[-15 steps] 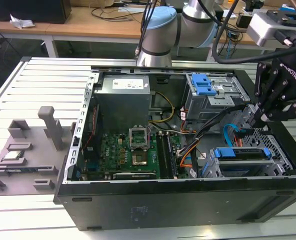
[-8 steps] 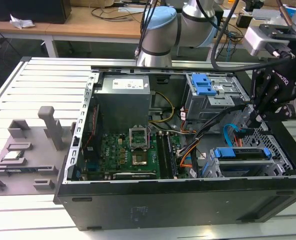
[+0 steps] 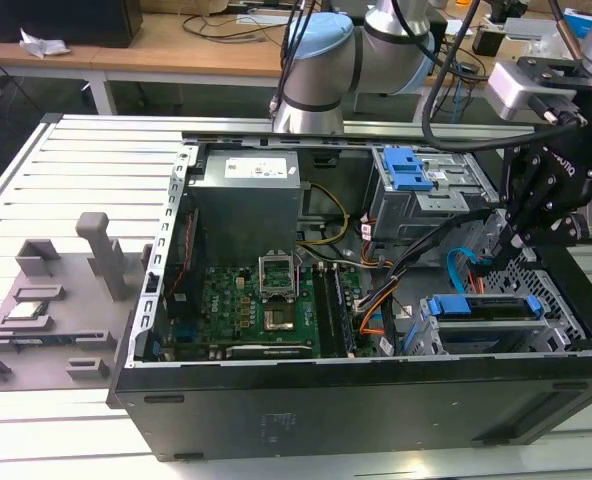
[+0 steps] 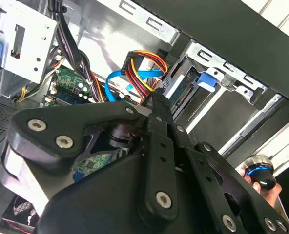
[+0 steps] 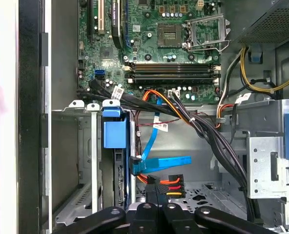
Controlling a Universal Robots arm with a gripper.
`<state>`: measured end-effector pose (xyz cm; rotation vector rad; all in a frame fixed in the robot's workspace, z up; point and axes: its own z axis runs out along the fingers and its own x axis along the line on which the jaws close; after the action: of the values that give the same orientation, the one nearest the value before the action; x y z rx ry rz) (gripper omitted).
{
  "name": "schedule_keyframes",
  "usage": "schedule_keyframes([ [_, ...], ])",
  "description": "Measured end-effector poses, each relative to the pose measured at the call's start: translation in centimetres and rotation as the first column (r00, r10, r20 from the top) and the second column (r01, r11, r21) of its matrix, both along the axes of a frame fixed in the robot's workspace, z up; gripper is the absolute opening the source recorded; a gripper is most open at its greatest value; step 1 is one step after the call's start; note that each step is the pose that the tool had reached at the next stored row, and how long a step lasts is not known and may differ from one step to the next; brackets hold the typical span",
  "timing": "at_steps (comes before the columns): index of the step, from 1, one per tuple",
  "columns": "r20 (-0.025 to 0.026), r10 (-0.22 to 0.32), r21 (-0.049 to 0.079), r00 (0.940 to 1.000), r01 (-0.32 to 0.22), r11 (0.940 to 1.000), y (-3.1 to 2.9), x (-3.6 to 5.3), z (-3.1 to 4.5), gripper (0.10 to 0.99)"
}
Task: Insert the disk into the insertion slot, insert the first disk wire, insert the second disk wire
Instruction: 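Insert the first disk wire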
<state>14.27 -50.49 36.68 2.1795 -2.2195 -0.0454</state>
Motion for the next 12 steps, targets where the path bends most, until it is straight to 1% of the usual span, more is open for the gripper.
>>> schedule_keyframes([
  [1,0.0000,0.000,-0.001,1.0000,0.000,1.0000,0.00,0.00,0.01,0.114],
  [3,0.0000,0.000,-0.001,1.0000,0.000,1.0000,0.00,0.00,0.00,0.239],
  [5,0.0000,0.000,-0.002,1.0000,0.000,1.0000,0.06,0.00,-0.04,0.239],
  [7,0.0000,0.000,-0.002,1.0000,0.000,1.0000,0.34,0.00,-0.17,0.239],
  [8,0.0000,0.000,-0.004,1.0000,0.000,1.0000,0.58,0.00,-0.38,0.239],
  [9,0.0000,0.000,-0.011,1.0000,0.000,0.9999,0.68,0.00,-0.61,0.239],
  [10,0.0000,-0.001,-0.023,1.0000,0.001,0.9997,0.73,0.00,-0.80,0.239],
  [12,0.0000,-0.001,-0.033,1.0000,0.001,0.9995,0.73,0.00,-0.96,0.239],
])
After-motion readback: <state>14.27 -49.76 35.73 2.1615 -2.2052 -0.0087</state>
